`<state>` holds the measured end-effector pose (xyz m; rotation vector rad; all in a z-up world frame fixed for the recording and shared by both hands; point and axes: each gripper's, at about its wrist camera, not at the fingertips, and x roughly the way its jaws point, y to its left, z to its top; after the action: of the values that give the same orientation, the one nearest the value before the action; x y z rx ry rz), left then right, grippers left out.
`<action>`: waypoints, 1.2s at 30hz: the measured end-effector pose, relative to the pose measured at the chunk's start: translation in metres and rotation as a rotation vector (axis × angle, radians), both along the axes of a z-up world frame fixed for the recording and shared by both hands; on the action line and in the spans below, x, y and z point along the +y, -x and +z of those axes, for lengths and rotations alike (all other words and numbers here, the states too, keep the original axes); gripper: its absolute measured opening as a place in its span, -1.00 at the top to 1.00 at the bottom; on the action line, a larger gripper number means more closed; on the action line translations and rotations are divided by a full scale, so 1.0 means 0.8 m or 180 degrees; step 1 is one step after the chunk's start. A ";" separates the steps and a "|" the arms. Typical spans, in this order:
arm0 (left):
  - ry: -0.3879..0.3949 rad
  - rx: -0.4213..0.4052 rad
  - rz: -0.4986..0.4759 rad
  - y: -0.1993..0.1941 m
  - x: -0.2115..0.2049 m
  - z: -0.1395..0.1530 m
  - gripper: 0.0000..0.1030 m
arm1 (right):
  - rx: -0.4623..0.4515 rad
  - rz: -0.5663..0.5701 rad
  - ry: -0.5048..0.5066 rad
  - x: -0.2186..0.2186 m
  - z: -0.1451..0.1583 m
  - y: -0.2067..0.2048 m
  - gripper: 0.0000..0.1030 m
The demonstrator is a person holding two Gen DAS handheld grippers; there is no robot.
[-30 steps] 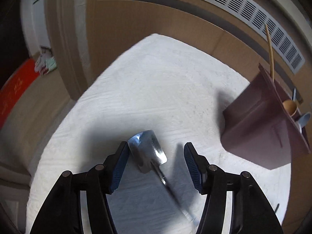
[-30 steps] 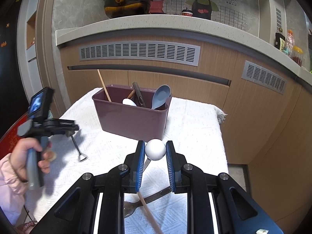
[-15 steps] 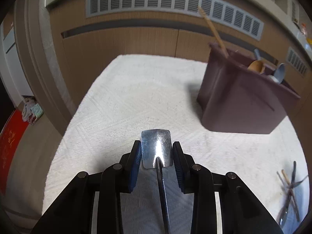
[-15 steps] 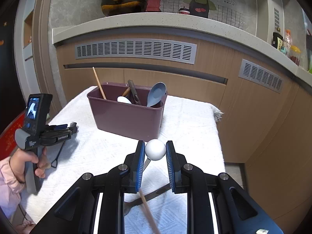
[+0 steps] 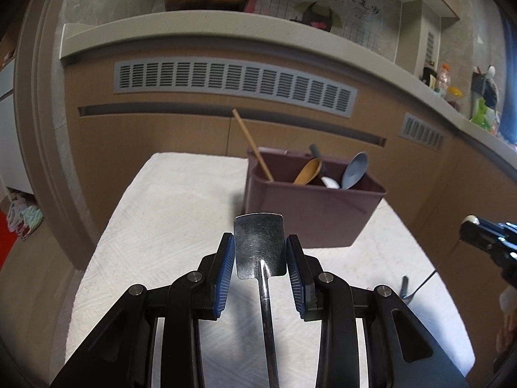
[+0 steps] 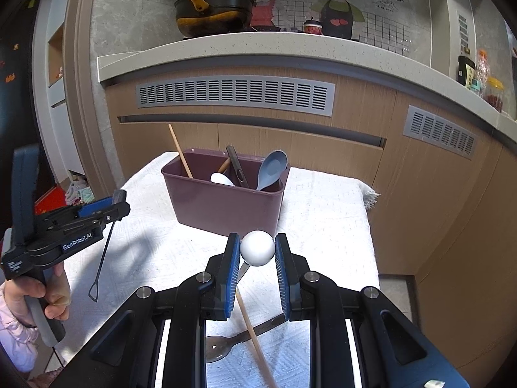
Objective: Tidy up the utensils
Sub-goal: 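Carry the shovel and ladle over the caddy and open both tools to drop them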
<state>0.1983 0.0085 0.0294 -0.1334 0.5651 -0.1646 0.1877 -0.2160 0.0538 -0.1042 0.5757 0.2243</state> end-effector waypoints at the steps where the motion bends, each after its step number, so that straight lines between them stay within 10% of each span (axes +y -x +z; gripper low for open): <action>1: 0.0026 -0.0035 -0.0007 -0.002 -0.001 0.005 0.36 | -0.0006 0.0003 0.0000 0.001 0.002 0.000 0.63; 14: 0.0157 -0.1480 -0.0471 -0.070 -0.057 0.220 0.35 | -0.0987 -0.0009 0.0290 0.010 0.161 -0.042 0.63; 36: 0.0136 -0.0937 -0.0332 -0.210 -0.052 0.084 0.35 | -0.0292 0.0049 0.0444 0.044 0.075 -0.186 0.63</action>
<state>0.3666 -0.0330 0.0963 -0.1187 0.2750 -0.2925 0.3368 -0.1809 0.1136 -0.2529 0.4990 0.1932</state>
